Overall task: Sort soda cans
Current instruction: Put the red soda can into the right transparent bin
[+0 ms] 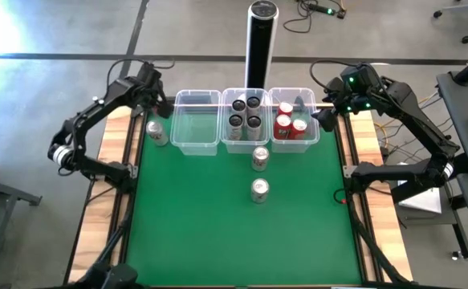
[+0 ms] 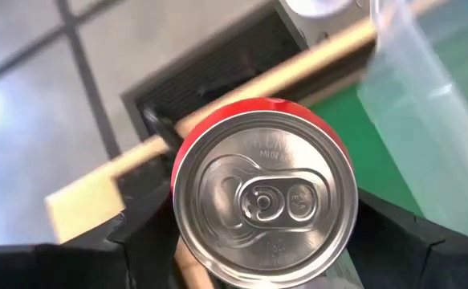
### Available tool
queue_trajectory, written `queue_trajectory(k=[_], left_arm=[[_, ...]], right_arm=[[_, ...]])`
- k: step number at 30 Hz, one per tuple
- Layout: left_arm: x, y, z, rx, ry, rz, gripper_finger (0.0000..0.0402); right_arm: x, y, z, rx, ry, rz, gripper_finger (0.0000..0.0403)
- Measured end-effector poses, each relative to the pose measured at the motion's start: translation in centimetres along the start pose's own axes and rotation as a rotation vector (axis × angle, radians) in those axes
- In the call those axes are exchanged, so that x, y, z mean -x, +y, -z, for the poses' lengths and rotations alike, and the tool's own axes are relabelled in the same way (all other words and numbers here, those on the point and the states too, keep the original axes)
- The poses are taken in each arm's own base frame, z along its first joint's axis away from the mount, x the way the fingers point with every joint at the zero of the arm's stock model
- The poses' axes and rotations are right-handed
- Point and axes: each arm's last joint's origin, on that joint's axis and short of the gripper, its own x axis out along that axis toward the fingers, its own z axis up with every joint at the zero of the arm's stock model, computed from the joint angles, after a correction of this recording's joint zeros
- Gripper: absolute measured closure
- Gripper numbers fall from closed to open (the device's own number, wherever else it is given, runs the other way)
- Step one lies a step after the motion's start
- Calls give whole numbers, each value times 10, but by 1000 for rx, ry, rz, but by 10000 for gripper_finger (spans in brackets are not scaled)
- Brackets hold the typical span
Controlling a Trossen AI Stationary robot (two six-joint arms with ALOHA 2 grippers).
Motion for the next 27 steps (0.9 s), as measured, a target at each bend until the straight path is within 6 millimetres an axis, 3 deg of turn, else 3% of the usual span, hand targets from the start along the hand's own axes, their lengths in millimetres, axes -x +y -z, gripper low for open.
queue_trajectory(k=[6, 14, 19, 23, 27], left_arm=[[35, 3, -21, 2, -85, -47, 122], [101, 0, -43, -19, -226, 33, 122], [139, -33, -39, -152, -341, 339, 122], [168, -68, -19, -247, -374, 484, 122], [198, -102, 7, -336, -399, 637, 122]], right_arm=[[0, 0, 0, 4, 0, -2, 44], [0, 0, 0, 24, -2, -3, 44], [1, 0, -4, 36, -48, 4, 44], [0, 4, -7, 73, -67, -9, 44], [-4, 21, -9, 112, -61, -72, 44]])
